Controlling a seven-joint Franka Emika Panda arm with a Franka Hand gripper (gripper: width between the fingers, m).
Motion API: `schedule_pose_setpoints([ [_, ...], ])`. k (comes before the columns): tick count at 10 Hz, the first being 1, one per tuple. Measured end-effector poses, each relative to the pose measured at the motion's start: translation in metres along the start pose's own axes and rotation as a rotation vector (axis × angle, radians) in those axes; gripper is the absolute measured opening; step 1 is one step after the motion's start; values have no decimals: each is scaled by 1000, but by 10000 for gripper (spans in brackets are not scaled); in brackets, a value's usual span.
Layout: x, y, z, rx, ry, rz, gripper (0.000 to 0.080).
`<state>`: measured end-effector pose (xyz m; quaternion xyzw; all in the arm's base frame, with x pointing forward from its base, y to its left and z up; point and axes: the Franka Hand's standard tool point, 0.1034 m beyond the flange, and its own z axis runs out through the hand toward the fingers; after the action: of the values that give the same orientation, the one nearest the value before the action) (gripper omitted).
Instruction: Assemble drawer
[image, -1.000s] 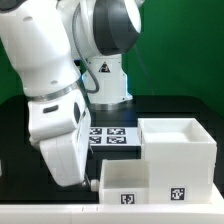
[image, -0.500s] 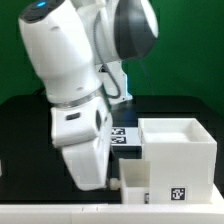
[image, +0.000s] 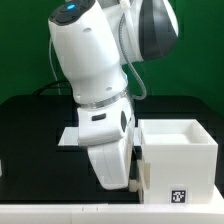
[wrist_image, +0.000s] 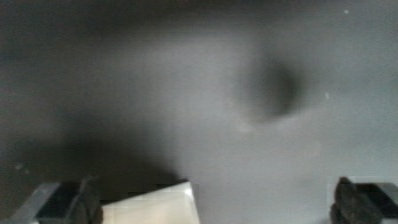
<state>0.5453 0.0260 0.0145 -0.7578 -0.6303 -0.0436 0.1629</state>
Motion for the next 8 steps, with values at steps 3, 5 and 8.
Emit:
schedule_pose_setpoints([
  [3, -11, 2, -5, -5, -1, 17, 649],
  [5, -18, -6, -25, -43, -42, 68, 649],
  [8, -21, -11, -25, -42, -52, 83, 649],
])
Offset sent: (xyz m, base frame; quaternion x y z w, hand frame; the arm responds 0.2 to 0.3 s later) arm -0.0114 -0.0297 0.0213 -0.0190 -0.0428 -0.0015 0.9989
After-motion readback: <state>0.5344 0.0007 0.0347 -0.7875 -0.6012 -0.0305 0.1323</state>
